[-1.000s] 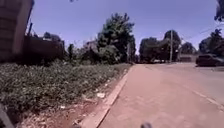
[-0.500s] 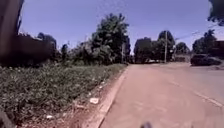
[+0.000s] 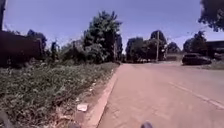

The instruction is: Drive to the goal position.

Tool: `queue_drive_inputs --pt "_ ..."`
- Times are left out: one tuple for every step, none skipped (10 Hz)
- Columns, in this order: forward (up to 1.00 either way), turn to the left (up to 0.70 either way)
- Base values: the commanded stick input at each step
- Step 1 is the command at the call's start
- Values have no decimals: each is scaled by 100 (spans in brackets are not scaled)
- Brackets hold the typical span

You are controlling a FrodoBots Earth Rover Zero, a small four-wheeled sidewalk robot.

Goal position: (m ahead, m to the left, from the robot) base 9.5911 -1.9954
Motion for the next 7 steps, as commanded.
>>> queue_drive_inputs --pt "70 -35" --pt "70 -35" --pt "70 -35" --pt "70 -35" --pt "70 -35" --pt "70 -35" --pt "70 -35"
